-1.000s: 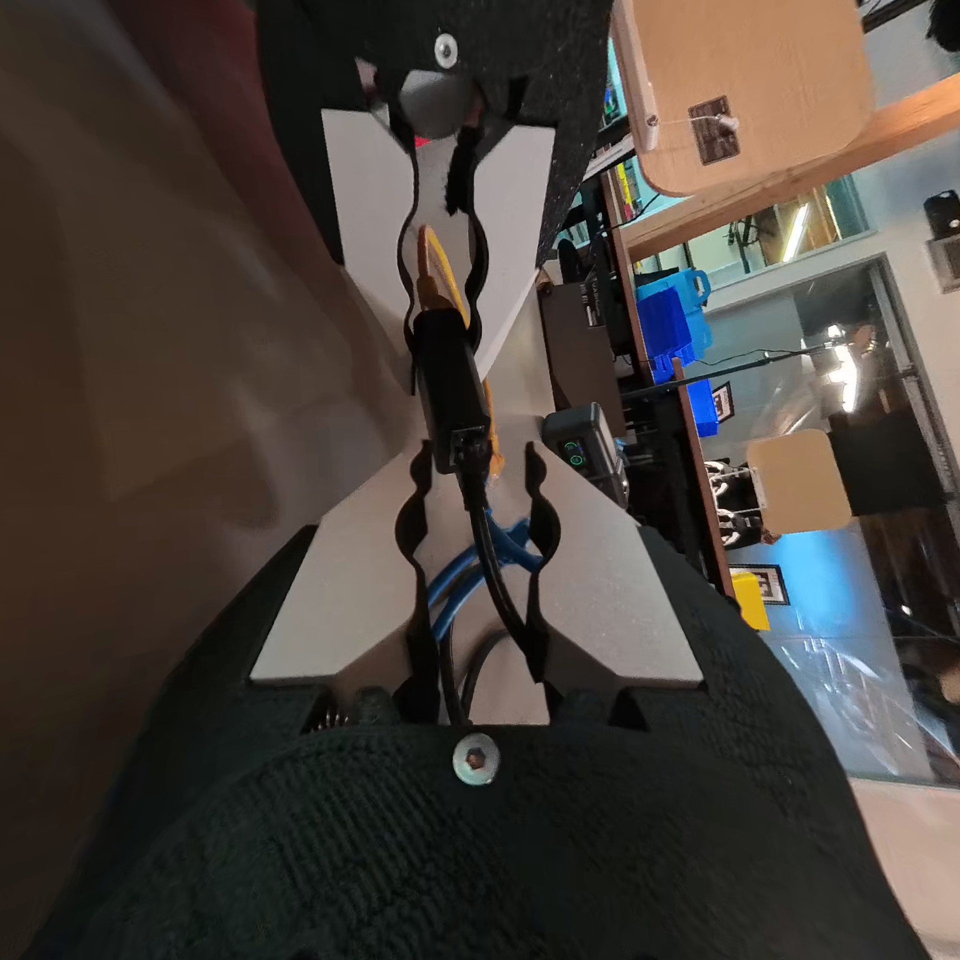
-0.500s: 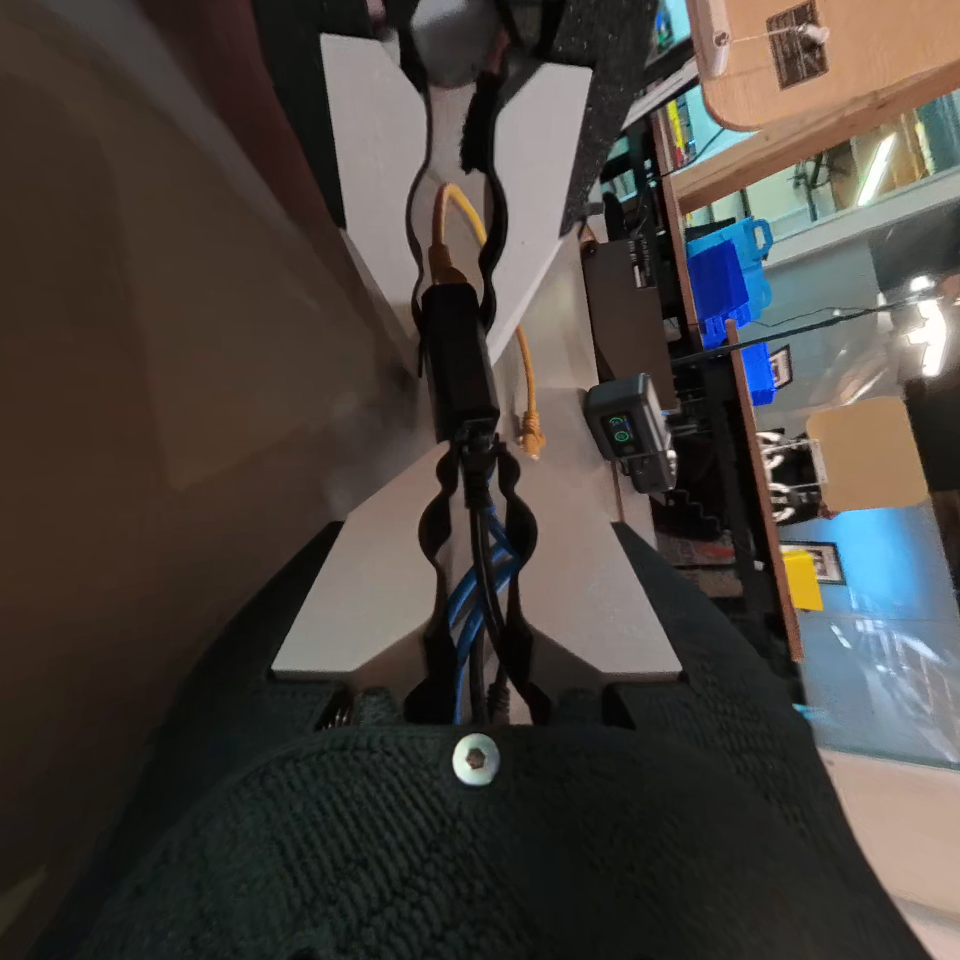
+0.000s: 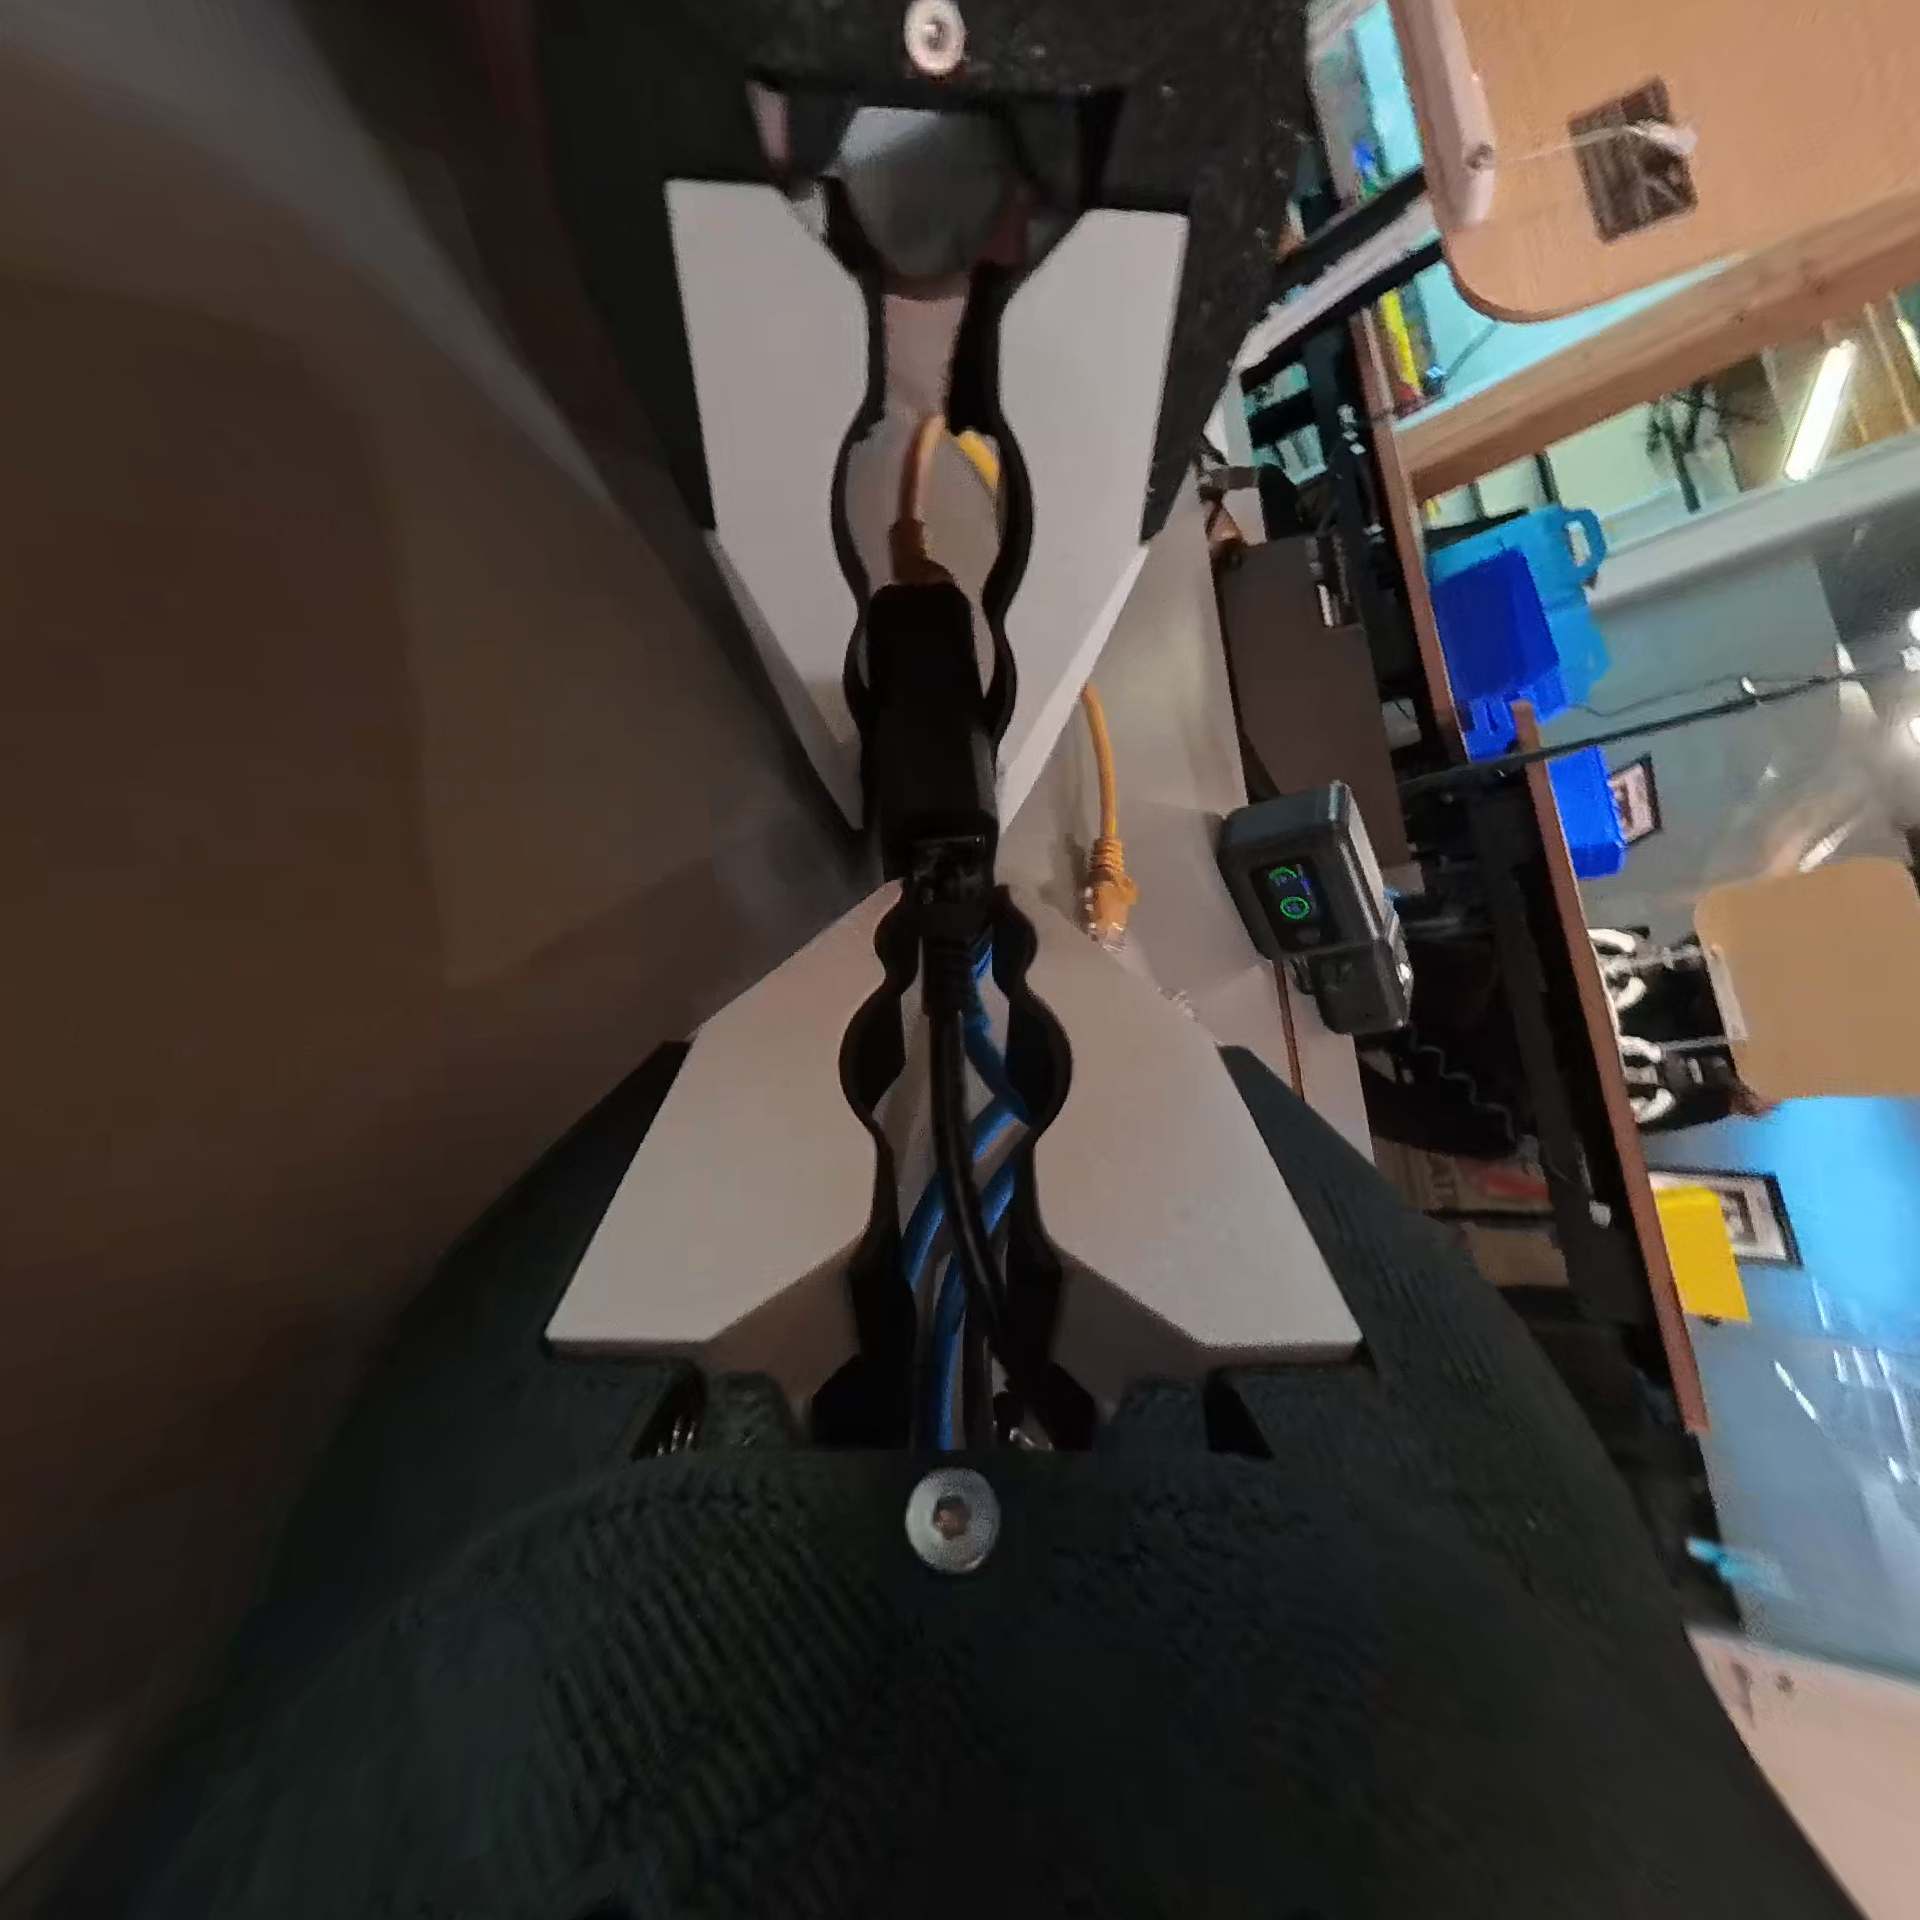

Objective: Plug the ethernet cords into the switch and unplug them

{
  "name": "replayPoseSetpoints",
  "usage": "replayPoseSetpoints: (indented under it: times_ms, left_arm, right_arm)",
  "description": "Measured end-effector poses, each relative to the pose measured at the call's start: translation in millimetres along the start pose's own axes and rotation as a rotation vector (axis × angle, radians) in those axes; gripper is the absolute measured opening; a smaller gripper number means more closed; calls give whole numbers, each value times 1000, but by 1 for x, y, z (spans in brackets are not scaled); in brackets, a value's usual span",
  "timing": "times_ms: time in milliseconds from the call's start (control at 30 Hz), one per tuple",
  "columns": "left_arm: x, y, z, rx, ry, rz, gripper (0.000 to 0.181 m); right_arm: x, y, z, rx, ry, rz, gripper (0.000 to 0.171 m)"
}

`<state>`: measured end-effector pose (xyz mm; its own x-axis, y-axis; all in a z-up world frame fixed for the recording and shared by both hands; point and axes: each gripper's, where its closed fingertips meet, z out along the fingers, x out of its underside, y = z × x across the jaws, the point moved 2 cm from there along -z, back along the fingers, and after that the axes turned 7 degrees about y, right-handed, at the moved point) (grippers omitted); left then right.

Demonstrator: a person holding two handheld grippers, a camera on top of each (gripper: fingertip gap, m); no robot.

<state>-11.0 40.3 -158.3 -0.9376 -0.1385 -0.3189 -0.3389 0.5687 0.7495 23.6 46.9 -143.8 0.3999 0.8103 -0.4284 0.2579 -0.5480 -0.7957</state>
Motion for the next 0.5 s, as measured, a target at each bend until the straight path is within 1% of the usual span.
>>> replayPoseSetpoints:
  times_ms: [67,200,300,367,500]
  left_arm:
    - [-3,-4,-1,17,14,45,22]
    - [-10,-12,-8,55,32,176,23]
    - [-17,-20,-15,101,21,232,23]
    - [-22,-24,-22,149,-33,193,23]
    - [-43,-14,-44,167,-192,78,23]
  right_arm:
    - [-1,5,-4,-55,12,-72,12]
    - [-7,17,-16,-131,103,-306,13]
    - [-12,26,-26,-173,145,-417,13]
    - [-17,26,-35,-196,125,-406,12]
    - [-28,8,-60,-219,11,-262,12]
